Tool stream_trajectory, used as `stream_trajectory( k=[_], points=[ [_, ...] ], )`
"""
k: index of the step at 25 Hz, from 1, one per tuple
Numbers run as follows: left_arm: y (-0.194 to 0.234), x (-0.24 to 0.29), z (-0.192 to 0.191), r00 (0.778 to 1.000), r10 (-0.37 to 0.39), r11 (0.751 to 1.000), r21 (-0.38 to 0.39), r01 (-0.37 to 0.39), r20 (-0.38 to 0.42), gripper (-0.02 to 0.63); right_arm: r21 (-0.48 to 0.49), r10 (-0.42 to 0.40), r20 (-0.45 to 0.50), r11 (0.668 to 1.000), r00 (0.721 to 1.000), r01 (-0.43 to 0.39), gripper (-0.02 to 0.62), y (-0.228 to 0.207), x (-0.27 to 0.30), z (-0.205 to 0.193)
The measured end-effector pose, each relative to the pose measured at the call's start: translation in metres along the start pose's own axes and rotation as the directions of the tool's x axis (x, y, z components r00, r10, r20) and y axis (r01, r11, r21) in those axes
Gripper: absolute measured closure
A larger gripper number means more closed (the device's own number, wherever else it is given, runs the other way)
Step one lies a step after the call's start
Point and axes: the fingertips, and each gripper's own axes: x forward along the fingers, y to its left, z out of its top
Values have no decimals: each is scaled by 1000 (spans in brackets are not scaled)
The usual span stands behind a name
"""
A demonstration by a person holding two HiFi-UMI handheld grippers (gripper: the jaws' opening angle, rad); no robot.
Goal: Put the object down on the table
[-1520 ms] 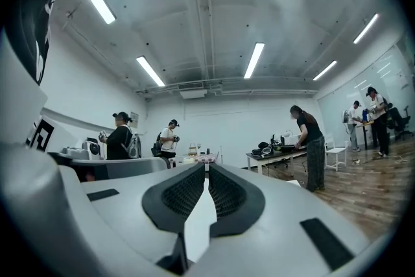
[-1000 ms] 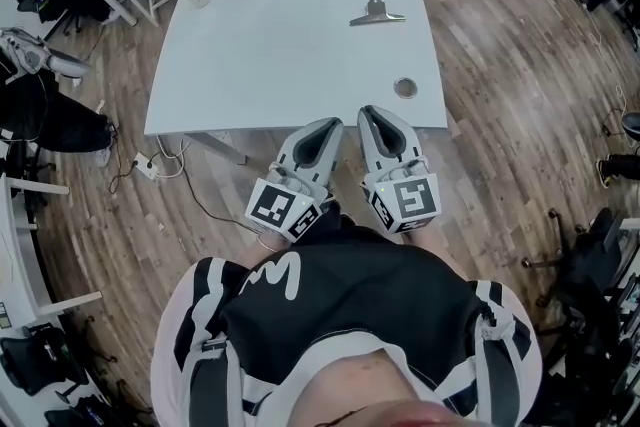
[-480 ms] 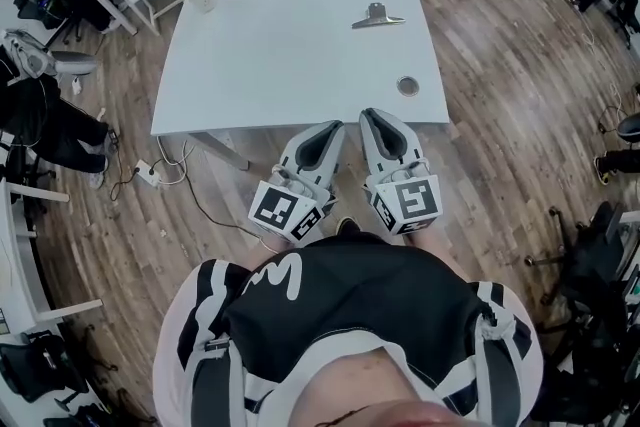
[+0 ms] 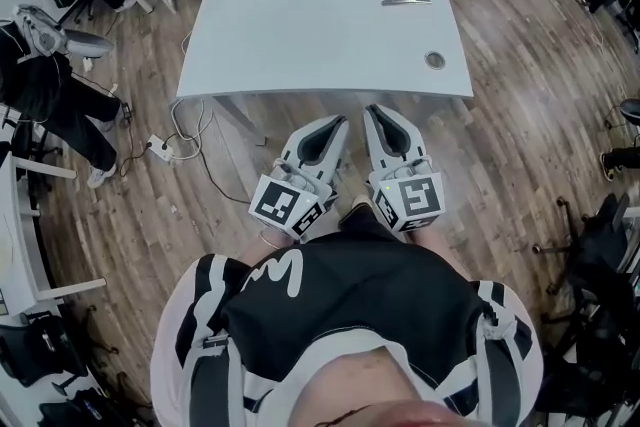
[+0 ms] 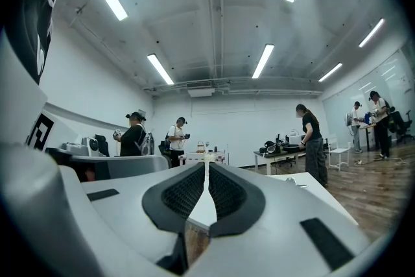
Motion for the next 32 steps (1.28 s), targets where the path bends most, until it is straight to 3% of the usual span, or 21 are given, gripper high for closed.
stream_trajectory(
  k=[8,15,25,32],
  points=[
    [-17,-76,10,1000,-28,1000,-1,28,1,595,5,-30,1,1000,1000,30,563,75,-37,-3],
    [-38,-125,5,999,-46,999,-16,46,-13,595,8,-67,0,998,998,67,563,114,-75,-7],
    [-57,-156,15,999,-44,999,-29,44,15,595,-21,-67,31,997,997,68,563,148,-100,3],
    [-70,-158,8,1000,-25,999,-31,25,15,595,-32,-87,55,995,995,89,569,140,-122,5]
  ],
)
